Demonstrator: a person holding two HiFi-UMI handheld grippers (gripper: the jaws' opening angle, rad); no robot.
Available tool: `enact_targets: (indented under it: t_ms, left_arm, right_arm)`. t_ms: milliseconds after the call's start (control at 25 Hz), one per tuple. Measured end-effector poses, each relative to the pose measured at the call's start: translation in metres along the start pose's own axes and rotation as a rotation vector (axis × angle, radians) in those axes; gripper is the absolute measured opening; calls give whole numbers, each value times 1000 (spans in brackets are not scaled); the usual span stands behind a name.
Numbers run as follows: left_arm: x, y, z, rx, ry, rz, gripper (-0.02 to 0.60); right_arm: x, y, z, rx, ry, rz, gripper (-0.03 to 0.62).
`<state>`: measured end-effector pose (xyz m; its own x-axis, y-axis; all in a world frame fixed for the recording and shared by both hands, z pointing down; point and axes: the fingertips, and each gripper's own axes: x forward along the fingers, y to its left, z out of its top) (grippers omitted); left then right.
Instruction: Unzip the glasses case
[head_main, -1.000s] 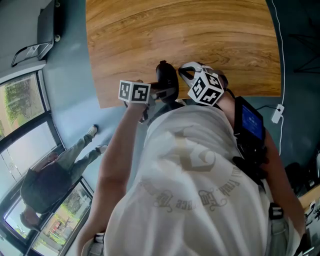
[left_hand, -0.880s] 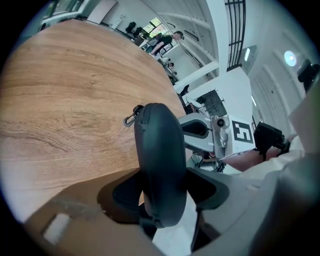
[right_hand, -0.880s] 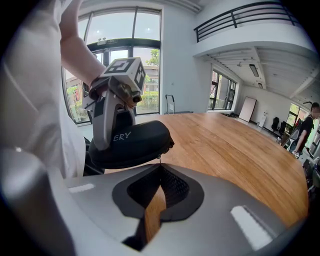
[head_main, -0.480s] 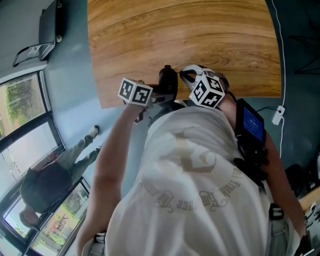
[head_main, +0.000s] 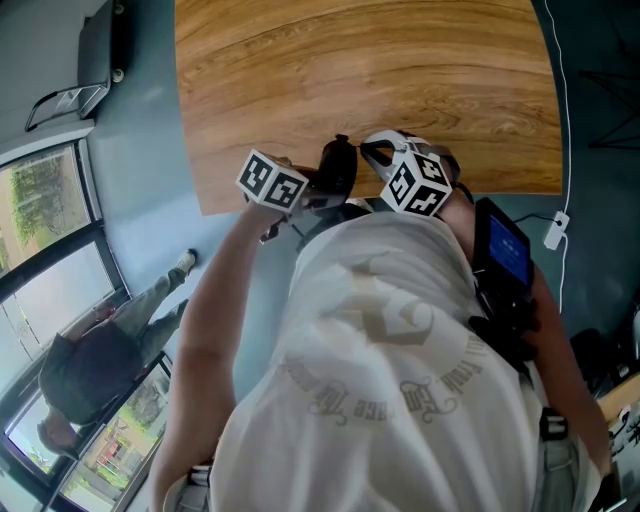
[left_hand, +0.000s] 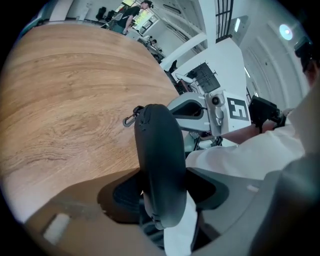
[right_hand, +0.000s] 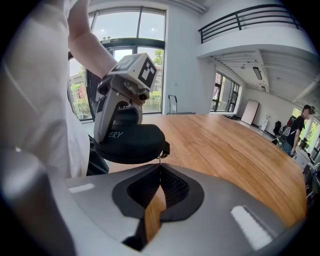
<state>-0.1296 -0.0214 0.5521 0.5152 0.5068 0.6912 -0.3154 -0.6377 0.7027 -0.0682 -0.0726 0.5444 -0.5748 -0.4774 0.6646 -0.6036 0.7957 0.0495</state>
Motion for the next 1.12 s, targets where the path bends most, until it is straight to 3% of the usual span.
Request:
enact_targets:
  t_ms: [480,1120]
  left_arm:
    - [-1,2,-15,120,181,26,276]
    - [-5,3,-19,243,359,53,272]
  right_arm:
    - [1,6,2,-86,14,11,9]
    - [-5,5,8,-207,22,26,11]
